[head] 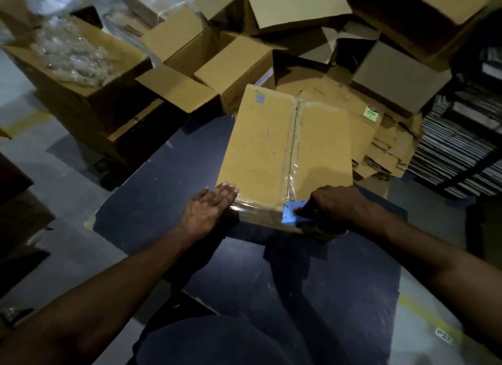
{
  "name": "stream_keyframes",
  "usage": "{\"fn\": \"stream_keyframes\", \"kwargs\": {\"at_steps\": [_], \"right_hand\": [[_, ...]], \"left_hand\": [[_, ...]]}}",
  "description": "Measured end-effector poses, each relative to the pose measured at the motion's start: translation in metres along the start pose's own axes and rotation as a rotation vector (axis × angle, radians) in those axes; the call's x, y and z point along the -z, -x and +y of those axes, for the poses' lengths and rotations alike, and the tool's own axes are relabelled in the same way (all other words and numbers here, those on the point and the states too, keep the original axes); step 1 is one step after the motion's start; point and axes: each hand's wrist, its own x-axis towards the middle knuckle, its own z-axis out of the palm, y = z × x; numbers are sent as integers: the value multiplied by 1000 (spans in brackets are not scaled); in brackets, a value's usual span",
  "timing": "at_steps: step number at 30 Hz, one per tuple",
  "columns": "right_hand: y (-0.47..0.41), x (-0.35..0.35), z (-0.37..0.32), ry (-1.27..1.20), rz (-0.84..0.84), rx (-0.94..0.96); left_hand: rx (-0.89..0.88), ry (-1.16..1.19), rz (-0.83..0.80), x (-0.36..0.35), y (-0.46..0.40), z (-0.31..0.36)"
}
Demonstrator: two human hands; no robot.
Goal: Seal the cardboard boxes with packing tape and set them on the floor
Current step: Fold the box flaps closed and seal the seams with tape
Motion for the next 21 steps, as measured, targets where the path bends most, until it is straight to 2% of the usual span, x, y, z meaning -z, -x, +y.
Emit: {"fn": "stream_keyframes", "kwargs": {"at_steps": [4,7,10,16,19,21], "right_hand": [[-2,-4,9,-87,1,46],[10,-7,23,-2,65,176],[25,-4,39,0,93,276],[27,-6,47,-88,94,240],[26,-15,63,-129,39,115],[30,-23,74,-60,-26,121]], "left_hand": [[56,-62,-3,-10,-2,11],[141,5,75,-17,2,12],[130,-26,88,-16,2,13],[136,-28,52,-11,4,14],[155,-7,3,-10,5,14],[154,-4,-38,-10,6,13]]}}
